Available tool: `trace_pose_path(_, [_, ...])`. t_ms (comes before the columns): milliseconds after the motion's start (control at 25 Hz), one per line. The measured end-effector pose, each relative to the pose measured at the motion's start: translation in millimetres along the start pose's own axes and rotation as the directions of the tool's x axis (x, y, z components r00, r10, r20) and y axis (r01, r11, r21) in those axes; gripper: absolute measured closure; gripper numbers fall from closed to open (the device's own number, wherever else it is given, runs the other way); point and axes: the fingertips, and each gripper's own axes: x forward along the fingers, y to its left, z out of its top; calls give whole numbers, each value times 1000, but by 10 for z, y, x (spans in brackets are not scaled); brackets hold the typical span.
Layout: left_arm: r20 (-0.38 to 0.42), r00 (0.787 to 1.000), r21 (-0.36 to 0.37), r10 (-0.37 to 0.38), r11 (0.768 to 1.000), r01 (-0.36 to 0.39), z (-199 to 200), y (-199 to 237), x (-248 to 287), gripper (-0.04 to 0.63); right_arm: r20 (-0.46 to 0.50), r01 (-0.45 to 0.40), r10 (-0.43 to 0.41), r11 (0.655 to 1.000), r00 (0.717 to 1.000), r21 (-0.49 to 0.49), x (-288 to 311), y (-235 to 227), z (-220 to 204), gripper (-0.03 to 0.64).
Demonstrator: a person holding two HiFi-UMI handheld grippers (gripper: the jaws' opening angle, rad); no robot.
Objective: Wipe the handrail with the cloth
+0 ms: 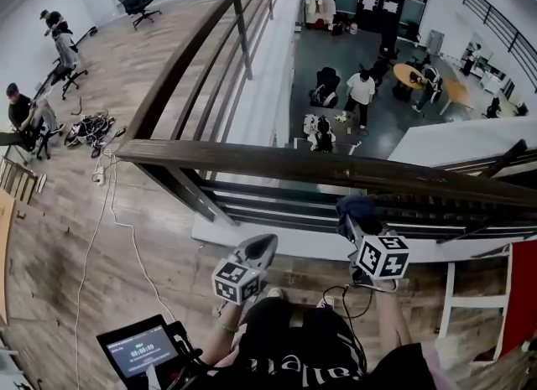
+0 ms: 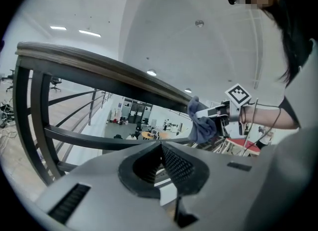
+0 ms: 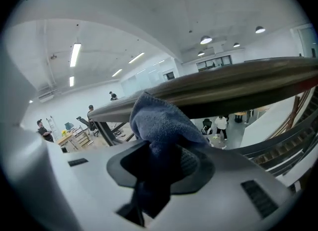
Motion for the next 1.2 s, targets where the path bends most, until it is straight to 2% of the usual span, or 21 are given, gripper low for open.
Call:
trace_pose_path(200, [1, 999, -30, 38, 999, -38, -12, 770, -568, 594, -101, -55, 51, 998, 994, -35, 930, 1133, -355, 508])
trace_pose_path(400, [-15, 998, -48, 61, 997, -61, -100, 1113, -778, 594, -199, -102, 80, 989, 977, -103, 1654, 1758, -525, 508])
trace_pose_path(560, [5, 998, -75, 58, 996, -58, -86, 1226, -900, 594, -252, -133, 88, 976, 964, -171, 2099, 2147, -608, 508])
trace_pose_path(840, [-24, 995, -82, 94, 992, -96, -288, 1581, -1139, 595, -315, -182, 78, 931, 946, -317, 2798, 2639, -766, 508])
trace_pose_path(1040, [-35, 992, -104, 121, 987, -124, -336, 1737, -1225, 595, -366, -170, 22, 910, 931, -379, 3052, 2604, -880, 508])
trace_pose_path(1200, [-34, 989, -120, 144, 982, -147, -380, 1891, -1228, 595, -373, -172, 15, 904, 928, -391, 3100, 2610, -902, 508])
